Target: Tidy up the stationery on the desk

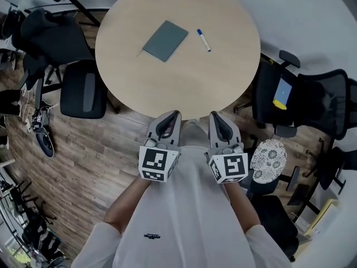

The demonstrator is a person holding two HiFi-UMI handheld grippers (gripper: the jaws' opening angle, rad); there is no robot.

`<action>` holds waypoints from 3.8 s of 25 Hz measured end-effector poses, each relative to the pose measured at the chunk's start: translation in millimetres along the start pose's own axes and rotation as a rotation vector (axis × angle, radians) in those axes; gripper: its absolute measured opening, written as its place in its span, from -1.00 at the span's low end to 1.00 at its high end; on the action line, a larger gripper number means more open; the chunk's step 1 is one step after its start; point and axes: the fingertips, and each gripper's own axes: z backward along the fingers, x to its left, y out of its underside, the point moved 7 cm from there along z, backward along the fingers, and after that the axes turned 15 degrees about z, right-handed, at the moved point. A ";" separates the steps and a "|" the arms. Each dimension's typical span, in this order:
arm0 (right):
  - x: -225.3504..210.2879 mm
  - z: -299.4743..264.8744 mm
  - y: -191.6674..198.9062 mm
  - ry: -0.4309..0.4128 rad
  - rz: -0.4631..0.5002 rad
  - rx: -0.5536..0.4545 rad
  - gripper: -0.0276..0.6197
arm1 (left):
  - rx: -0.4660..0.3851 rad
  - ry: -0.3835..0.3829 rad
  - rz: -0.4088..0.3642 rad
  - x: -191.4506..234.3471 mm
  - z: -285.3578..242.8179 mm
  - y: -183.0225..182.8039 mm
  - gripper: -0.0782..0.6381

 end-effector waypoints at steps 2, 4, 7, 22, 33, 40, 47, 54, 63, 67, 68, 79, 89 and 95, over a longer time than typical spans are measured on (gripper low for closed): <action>-21.3 -16.1 3.4 -0.021 -0.002 0.005 -0.82 | 0.004 -0.026 0.004 0.9 -22.6 -6.4 -0.73; -42.2 -34.7 7.1 -0.052 0.002 0.013 -0.82 | 0.008 -0.050 0.010 2.2 -47.1 -12.5 -0.73; -70.0 -61.5 10.6 -0.101 0.016 0.014 -0.82 | 0.016 -0.079 0.022 2.2 -82.0 -18.9 -0.73; -129.0 -144.9 36.4 -0.263 0.039 0.054 -0.82 | 0.036 -0.188 0.026 5.7 -167.6 -28.5 -0.73; -87.5 -195.4 35.1 -0.309 0.013 0.141 -0.81 | 0.078 -0.203 0.050 69.8 -164.8 -39.3 -0.72; -53.2 -247.7 44.4 -0.336 0.020 0.207 -0.81 | 0.148 -0.173 0.038 124.3 -175.4 -40.9 -0.72; -24.6 -306.5 48.1 -0.312 -0.022 0.262 -0.81 | 0.175 -0.186 0.061 195.0 -197.4 -45.9 -0.72; -2.5 -359.9 63.2 -0.294 -0.058 0.319 -0.81 | 0.208 -0.183 0.064 255.3 -227.2 -47.9 -0.72; -3.3 -395.3 97.2 -0.253 -0.122 0.394 -0.56 | 0.280 -0.135 0.042 298.0 -267.4 -35.4 -0.43; -1.8 -416.4 110.3 -0.244 -0.184 0.417 -0.54 | 0.315 -0.112 0.037 322.9 -286.9 -37.6 -0.31; -1.2 -421.0 114.4 -0.240 -0.203 0.430 -0.51 | 0.332 -0.086 0.043 327.0 -292.4 -35.4 -0.12; 0.5 -449.7 144.5 -0.204 -0.296 0.488 -0.48 | 0.364 -0.105 0.059 377.6 -333.6 -38.2 -0.01; 0.4 -469.3 167.6 -0.188 -0.373 0.508 -0.48 | 0.437 -0.126 0.095 402.5 -355.2 -18.7 -0.01; 0.5 -475.5 177.5 -0.178 -0.421 0.531 -0.46 | 0.448 -0.132 0.088 405.0 -357.8 -14.4 -0.01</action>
